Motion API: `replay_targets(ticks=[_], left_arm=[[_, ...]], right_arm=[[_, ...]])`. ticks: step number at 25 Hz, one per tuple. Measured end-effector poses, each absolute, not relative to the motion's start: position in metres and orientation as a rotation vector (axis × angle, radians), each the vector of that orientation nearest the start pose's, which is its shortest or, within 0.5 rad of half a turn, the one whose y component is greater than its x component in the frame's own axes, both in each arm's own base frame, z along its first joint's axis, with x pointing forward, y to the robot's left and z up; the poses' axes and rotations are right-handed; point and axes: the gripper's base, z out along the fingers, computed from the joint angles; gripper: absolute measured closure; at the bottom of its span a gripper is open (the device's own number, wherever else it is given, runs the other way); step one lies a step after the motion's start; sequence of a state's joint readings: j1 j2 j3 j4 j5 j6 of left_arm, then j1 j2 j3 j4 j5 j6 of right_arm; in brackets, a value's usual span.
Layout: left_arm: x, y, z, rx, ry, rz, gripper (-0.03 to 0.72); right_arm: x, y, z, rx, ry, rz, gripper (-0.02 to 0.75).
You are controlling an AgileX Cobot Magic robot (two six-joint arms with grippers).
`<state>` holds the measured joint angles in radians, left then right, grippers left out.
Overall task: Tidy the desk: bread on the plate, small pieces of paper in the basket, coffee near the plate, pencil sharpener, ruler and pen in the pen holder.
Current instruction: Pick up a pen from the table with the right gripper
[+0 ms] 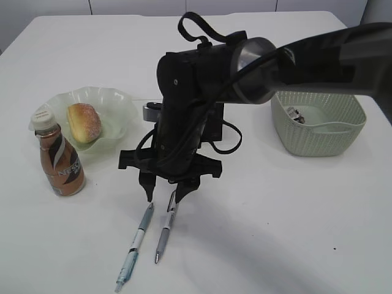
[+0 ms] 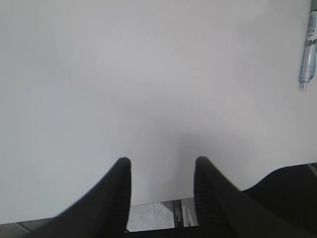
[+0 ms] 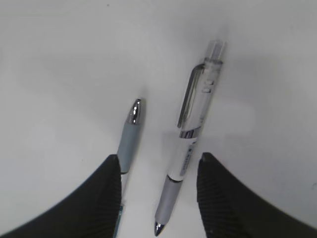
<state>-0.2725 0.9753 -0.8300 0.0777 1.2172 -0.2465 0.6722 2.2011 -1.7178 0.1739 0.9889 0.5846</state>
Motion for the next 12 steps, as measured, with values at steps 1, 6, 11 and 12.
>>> replay_targets(ticks=[1, 6, 11, 12], left_arm=[[0.148, -0.034, 0.299, 0.060, 2.836, -0.003, 0.381], [0.148, -0.034, 0.299, 0.060, 2.836, -0.003, 0.381], [0.148, -0.034, 0.299, 0.060, 2.836, -0.003, 0.381], [0.148, -0.034, 0.299, 0.060, 2.836, -0.003, 0.381]], right_arm=[[0.348, 0.293, 0.164, -0.007, 3.061, 0.359, 0.342], [0.348, 0.293, 0.164, -0.004, 3.062, 0.359, 0.341], [0.348, 0.293, 0.155, 0.112, 3.089, 0.338, 0.341], [0.348, 0.293, 0.152, 0.124, 3.092, 0.329, 0.341]])
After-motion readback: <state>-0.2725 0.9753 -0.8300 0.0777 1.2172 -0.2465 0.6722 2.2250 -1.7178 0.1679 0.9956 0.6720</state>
